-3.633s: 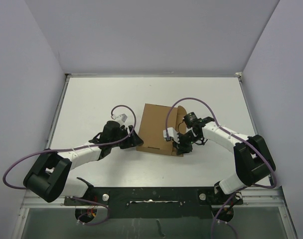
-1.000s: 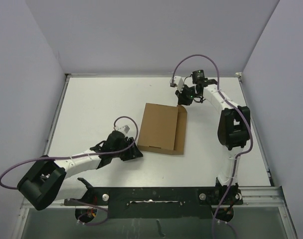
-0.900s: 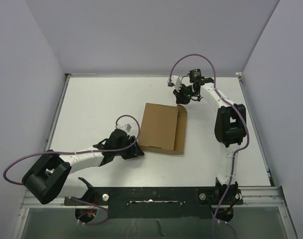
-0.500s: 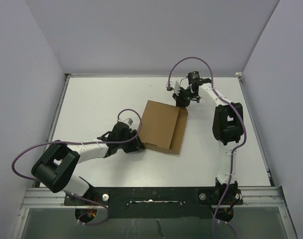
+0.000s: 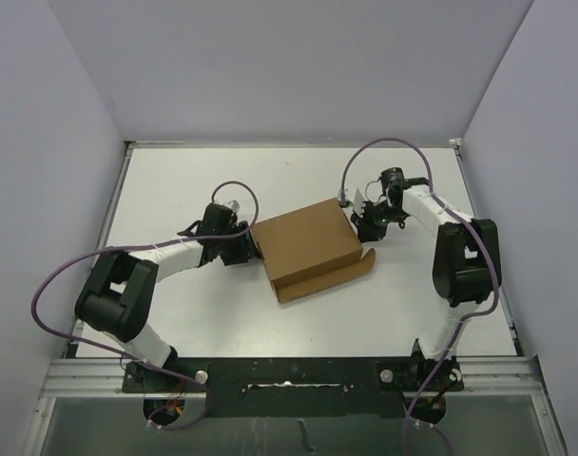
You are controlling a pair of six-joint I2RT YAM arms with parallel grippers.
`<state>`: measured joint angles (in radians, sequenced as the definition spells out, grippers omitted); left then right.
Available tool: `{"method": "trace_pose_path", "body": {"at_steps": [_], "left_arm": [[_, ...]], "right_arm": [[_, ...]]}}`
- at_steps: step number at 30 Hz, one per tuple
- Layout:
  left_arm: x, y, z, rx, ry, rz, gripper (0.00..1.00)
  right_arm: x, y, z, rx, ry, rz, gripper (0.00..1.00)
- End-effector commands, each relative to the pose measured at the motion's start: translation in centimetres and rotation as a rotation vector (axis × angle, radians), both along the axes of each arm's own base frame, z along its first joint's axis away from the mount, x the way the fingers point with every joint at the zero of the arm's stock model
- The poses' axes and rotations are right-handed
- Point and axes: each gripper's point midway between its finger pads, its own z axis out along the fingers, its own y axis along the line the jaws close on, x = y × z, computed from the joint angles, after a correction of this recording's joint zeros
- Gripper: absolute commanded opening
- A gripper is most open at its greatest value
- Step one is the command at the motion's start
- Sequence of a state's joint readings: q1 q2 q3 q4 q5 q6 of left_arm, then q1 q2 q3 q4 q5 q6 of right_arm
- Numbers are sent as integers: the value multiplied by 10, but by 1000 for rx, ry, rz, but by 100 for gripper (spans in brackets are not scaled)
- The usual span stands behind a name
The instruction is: Fold the paper box
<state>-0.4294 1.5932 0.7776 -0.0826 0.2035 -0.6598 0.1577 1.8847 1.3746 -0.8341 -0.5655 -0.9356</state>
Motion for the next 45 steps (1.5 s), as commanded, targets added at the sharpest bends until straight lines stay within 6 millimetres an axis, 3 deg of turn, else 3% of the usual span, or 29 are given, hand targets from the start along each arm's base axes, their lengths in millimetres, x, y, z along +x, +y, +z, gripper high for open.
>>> {"method": "trace_pose_path", "body": {"at_steps": [1, 9, 16, 21, 26, 30, 33, 39, 45], "left_arm": [[40, -32, 31, -87, -91, -120, 45], [77, -49, 28, -55, -64, -205, 46], [106, -42, 20, 4, -34, -227, 46], [127, -11, 32, 74, -57, -181, 52], [143, 38, 82, 106, -164, -85, 56], [123, 50, 121, 99, -276, -68, 58], [90, 37, 136, 34, -324, -68, 58], [5, -8, 141, -134, -346, -64, 54], [-55, -60, 131, -271, -318, -79, 51]], "right_arm": [[-45, 23, 31, 123, -1, 59, 0], [-97, 30, 28, 147, 38, 92, 1], [-134, 49, 19, 132, 83, 158, 2], [-143, 53, 26, 134, 76, 178, 5], [-145, 42, 39, 135, 44, 153, 7], [-141, 26, 62, 213, 7, 110, 9], [-125, 12, 77, 258, -25, 34, 12], [-56, -21, 82, 229, -113, -210, 16], [0, -31, 56, 184, -62, -324, 12]]}}
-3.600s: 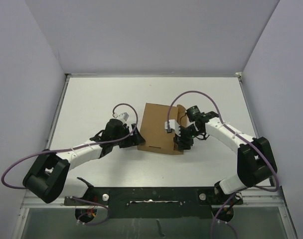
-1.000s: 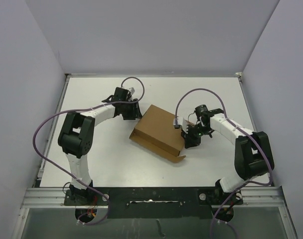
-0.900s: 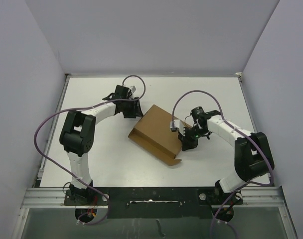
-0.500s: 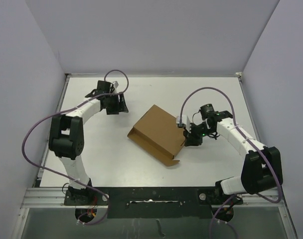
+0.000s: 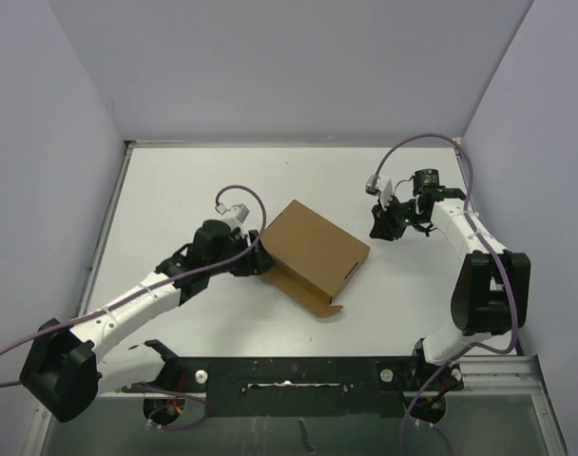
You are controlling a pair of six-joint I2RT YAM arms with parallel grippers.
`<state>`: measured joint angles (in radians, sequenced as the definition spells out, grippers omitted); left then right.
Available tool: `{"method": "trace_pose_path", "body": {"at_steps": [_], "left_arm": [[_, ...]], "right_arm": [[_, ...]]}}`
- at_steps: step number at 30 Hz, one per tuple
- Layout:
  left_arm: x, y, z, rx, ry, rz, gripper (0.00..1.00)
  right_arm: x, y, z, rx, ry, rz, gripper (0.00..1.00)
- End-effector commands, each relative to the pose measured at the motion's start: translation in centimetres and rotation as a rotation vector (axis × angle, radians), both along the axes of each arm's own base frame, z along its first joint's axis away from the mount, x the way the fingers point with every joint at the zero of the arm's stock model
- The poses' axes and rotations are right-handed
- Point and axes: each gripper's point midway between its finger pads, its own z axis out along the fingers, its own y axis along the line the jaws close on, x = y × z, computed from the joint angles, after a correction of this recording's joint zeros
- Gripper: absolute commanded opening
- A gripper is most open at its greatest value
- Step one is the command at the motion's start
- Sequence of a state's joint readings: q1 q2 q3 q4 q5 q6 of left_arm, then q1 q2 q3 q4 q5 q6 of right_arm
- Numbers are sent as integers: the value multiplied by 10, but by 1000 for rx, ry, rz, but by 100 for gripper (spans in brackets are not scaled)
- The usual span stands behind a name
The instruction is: Fold the paper box
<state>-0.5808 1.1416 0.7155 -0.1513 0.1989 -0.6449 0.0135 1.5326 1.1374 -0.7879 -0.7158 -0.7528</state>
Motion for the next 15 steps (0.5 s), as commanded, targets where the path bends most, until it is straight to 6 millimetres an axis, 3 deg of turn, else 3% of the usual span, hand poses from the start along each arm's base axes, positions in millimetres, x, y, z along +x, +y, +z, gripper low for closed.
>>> {"method": "trace_pose_path", "body": {"at_steps": [1, 7, 15], "left_arm": [[-9, -37, 12, -147, -7, 51, 51], [-1, -60, -6, -167, 23, 72, 53], [22, -78, -34, -168, 89, 133, 55]], "right_arm": [[50, -5, -10, -13, -1, -94, 12], [58, -4, -42, -35, 81, -82, 9], [25, 11, -54, 6, 149, 15, 8]]}}
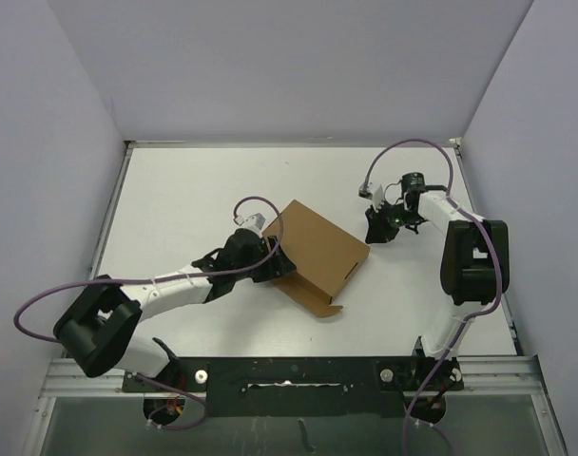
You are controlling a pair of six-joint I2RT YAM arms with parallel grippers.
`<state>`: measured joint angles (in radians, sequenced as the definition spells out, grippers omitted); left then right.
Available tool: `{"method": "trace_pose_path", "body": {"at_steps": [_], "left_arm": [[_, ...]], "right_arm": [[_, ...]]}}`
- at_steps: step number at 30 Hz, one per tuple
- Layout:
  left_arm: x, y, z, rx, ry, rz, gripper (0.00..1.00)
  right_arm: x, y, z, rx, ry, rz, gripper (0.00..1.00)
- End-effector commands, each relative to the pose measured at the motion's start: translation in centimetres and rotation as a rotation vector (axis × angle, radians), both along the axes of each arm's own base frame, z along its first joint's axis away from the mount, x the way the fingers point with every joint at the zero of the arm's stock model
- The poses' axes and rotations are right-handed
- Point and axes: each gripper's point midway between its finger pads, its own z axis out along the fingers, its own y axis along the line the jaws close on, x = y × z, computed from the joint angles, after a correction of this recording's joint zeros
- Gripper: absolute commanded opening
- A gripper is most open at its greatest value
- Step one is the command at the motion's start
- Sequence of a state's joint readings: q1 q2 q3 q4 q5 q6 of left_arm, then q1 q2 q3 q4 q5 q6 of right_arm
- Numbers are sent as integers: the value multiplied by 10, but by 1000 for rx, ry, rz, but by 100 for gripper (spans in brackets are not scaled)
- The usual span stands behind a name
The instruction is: Fold the paper box
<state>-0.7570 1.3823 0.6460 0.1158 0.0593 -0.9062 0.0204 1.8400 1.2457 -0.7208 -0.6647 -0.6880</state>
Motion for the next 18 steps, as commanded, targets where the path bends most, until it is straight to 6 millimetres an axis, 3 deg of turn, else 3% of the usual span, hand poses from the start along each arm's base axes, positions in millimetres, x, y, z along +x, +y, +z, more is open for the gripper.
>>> {"method": "trace_pose_path", "body": {"at_steps": [1, 5, 13, 18], "left_arm": [[31, -26, 22, -105, -48, 58, 55], [37, -32, 15, -105, -36, 67, 55], [57, -23, 0, -31, -28, 62, 52], [69, -14, 3, -12, -44, 28, 53]], "right_arm": [[-17, 16, 12, 47, -16, 82, 8], [-35, 18, 10, 55, 0, 117, 8], [-80, 35, 15, 81, 38, 248, 7], [-80, 27, 19, 33, 18, 203, 10]]}}
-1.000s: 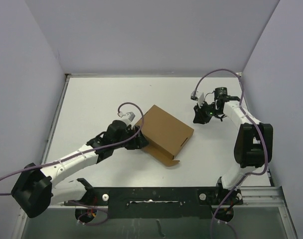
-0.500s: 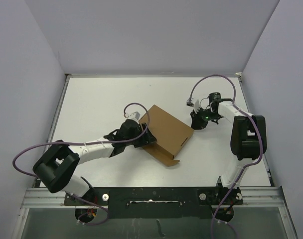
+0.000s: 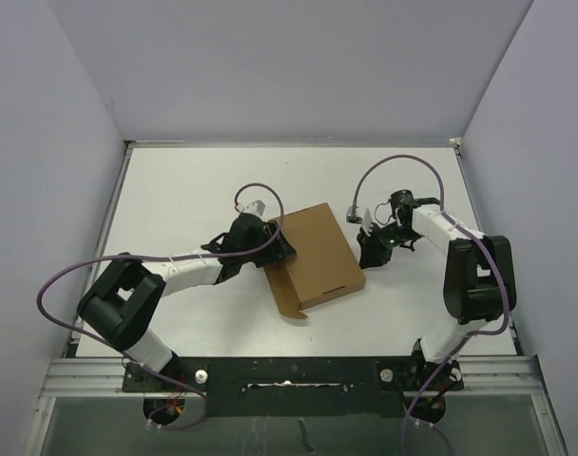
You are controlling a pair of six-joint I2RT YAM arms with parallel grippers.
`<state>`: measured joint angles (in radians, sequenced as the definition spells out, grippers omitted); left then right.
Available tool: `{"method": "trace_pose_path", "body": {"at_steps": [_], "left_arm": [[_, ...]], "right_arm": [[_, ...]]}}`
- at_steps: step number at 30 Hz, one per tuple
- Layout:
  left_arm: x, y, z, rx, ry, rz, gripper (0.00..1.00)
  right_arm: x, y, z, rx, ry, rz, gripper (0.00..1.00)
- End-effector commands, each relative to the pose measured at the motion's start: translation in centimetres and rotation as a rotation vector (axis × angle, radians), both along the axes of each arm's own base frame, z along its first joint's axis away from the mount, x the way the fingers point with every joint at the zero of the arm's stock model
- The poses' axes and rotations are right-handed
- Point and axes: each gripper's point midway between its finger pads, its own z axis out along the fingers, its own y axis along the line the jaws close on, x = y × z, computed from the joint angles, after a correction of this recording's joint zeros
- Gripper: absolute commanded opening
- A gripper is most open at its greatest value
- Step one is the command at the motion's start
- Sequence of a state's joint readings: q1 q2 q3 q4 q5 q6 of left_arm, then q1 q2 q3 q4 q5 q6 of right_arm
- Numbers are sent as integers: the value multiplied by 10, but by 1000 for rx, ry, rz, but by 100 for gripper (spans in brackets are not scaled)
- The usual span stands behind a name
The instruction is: Fold the paper box
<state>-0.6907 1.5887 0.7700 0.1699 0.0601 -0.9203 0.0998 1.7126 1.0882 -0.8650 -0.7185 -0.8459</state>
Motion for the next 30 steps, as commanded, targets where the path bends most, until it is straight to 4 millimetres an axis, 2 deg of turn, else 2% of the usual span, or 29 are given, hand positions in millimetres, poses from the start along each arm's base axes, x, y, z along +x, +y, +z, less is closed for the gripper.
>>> {"method": "trace_pose_path", "body": {"at_steps": [1, 6, 9, 12, 16, 19, 23, 26, 30], "left_arm": [[21, -2, 23, -12, -80, -50, 53], [14, 18, 43, 39, -129, -79, 55], [1, 27, 68, 53, -197, -128, 56], [-20, 21, 107, 20, -348, -254, 56], [-59, 19, 131, 11, -566, -416, 56], [-82, 17, 137, -30, -695, -470, 53], [-120, 4, 138, -112, -842, -582, 50], [-146, -8, 132, -100, -957, -662, 50], [-178, -19, 112, -34, -1117, -761, 51]], "right_arm": [[3, -3, 20, -4, -69, -24, 11], [16, -27, 33, -52, -146, -105, 17], [18, -32, 46, -48, -190, -120, 18], [15, -24, 68, 4, -245, -98, 21], [4, -4, 99, 109, -299, -40, 24], [-12, 21, 116, 166, -338, 56, 26], [-43, 56, 122, 252, -390, 255, 31], [-65, 69, 118, 318, -425, 398, 42], [-81, 80, 112, 341, -508, 545, 55]]}}
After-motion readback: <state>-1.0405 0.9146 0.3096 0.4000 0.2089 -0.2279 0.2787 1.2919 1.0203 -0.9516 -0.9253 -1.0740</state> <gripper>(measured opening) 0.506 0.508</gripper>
